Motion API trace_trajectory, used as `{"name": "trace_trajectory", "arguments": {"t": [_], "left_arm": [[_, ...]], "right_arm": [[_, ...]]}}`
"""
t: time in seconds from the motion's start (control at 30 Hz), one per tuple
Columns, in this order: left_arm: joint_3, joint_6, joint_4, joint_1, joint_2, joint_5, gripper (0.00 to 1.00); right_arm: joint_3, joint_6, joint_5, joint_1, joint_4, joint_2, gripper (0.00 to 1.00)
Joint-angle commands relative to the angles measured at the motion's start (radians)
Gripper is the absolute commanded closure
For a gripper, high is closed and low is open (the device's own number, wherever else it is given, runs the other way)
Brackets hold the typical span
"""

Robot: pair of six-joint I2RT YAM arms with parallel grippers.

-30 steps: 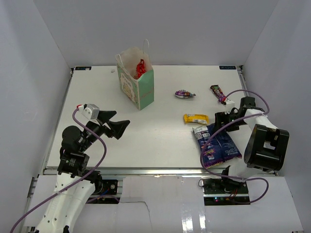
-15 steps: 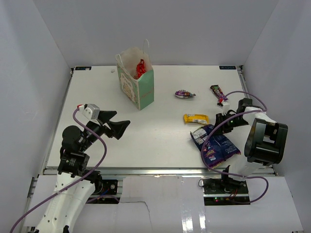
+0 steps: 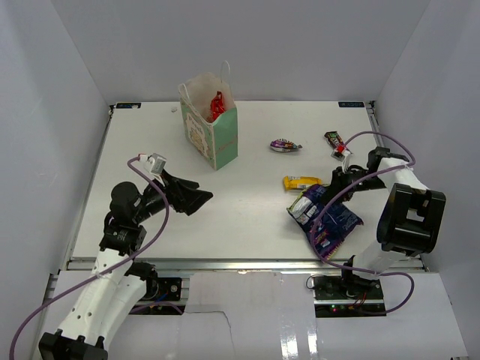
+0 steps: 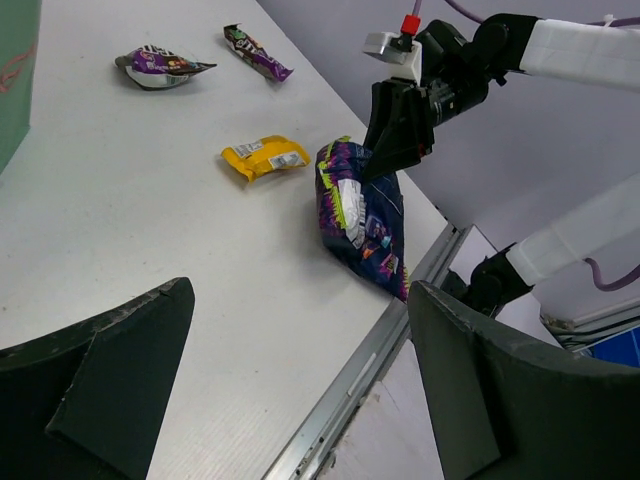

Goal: Place the snacks into the paper bag

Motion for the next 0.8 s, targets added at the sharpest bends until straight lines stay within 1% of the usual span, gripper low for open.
{"name": "trace_trajectory", "arguments": {"t": [0.0,0.17,0.27,0.3,0.4,0.5,0.53,0.57,0.6,0.63,0.67,0.73,0.77], "left_arm": [[0.008,-0.010,0.012,-0.003,-0.028,0.018,0.02],[0.005,0.002,0.011,-0.003,-0.017,0.020,0.02],[0.008,0.016,0.006,-0.003,-0.005,0.023,0.02],[0.010,0.020,0.004,-0.003,-0.005,0.022,0.02],[0.008,0.034,-0.002,-0.003,-0.007,0.017,0.02],[0.010,0.048,-0.008,-0.005,-0.014,0.003,0.02],[0.010,0.051,-0.008,-0.003,-0.017,0.000,0.02],[0.011,0.054,-0.008,-0.003,-0.019,-0.008,0.02],[0.011,0.059,-0.008,-0.003,-0.020,-0.011,0.02],[0.011,0.062,-0.008,-0.003,-0.023,-0.015,0.02],[0.013,0.066,-0.040,-0.003,-0.026,-0.018,0.02],[0.011,0.076,-0.048,-0.003,-0.031,-0.035,0.02],[0.013,0.079,-0.055,-0.003,-0.036,-0.040,0.02]], "right_arm": [[0.100,-0.089,-0.182,0.011,-0.116,-0.056,0.92],[0.165,-0.207,-0.278,0.052,-0.205,-0.047,0.92],[0.206,-0.251,-0.320,0.100,-0.261,-0.029,0.92],[0.220,-0.290,-0.346,0.123,-0.293,-0.023,0.92],[0.275,-0.283,-0.377,0.164,-0.298,-0.007,0.92],[0.328,-0.223,-0.378,0.204,-0.244,-0.007,0.92],[0.337,-0.171,-0.372,0.215,-0.224,-0.015,0.92],[0.346,-0.138,-0.352,0.226,-0.165,-0.023,0.92],[0.355,-0.058,-0.340,0.267,-0.126,-0.041,0.92],[0.357,-0.013,-0.325,0.285,-0.083,-0.052,0.92],[0.358,0.036,-0.305,0.304,0.013,-0.064,0.92],[0.365,0.125,-0.245,0.367,0.110,-0.099,0.92],[0.366,0.213,-0.226,0.388,0.159,-0.110,0.92]]}}
